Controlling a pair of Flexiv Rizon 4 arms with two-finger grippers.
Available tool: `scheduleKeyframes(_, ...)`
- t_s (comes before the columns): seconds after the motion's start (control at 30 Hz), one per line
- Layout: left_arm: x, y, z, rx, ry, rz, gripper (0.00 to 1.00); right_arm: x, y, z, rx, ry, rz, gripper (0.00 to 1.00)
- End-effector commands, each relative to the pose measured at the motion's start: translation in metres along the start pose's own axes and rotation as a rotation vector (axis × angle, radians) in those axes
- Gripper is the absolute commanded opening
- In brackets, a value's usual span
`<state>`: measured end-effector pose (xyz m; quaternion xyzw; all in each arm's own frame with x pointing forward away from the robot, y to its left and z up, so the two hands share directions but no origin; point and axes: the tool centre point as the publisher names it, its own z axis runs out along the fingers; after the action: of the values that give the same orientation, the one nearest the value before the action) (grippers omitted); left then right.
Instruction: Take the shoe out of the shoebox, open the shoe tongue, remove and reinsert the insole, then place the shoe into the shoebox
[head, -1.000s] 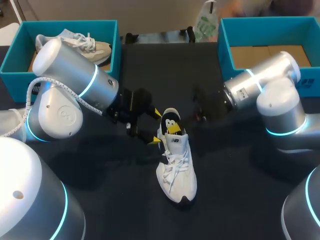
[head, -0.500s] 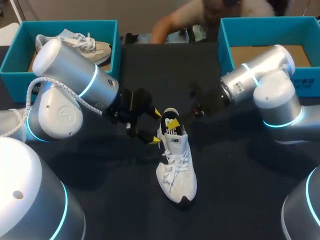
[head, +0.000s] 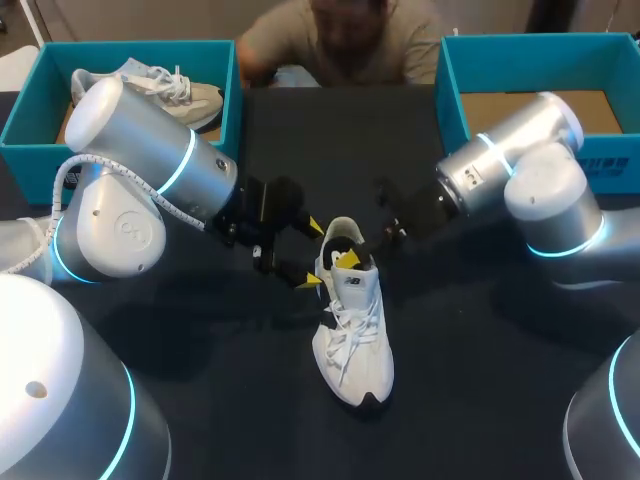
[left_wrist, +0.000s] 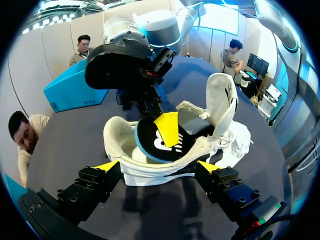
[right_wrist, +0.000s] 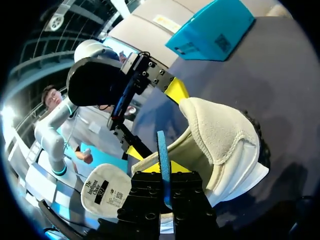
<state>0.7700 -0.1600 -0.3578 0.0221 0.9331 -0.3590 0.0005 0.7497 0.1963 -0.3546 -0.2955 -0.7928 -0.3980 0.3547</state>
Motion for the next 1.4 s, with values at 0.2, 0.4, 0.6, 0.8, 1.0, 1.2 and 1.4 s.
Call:
scheduleKeyframes(0.2, 0.001, 0.000, 0.000, -0.002, -0.001, 0.001, 1.00, 0.003, 0.004, -0.003, -0.019, -0.029, -0.020, 0.21)
scheduleKeyframes(0.4, 0.001, 0.000, 0.000, -0.002, -0.001, 0.001, 1.00, 0.010, 0.007, -0.007, -0.027, -0.049, -0.033, 0.34)
scheduleKeyframes(0.6, 0.001, 0.000, 0.000, -0.002, -0.001, 0.001, 1.00, 0.017, 0.013, -0.008, -0.038, -0.067, -0.050, 0.38)
scheduleKeyframes(0.8, 0.001, 0.000, 0.000, -0.002, -0.001, 0.001, 1.00, 0.020, 0.020, -0.009, -0.042, -0.077, -0.073, 0.40)
scheduleKeyframes(1.0, 0.001, 0.000, 0.000, -0.002, -0.001, 0.001, 1.00, 0.024, 0.030, -0.012, -0.037, -0.090, -0.103, 0.41)
scheduleKeyframes(1.2, 0.001, 0.000, 0.000, -0.002, -0.001, 0.001, 1.00, 0.029, 0.042, -0.021, -0.031, -0.109, -0.138, 0.41)
scheduleKeyframes(1.4, 0.001, 0.000, 0.000, -0.002, -0.001, 0.001, 1.00, 0.026, 0.052, -0.029, -0.031, -0.121, -0.168, 0.41)
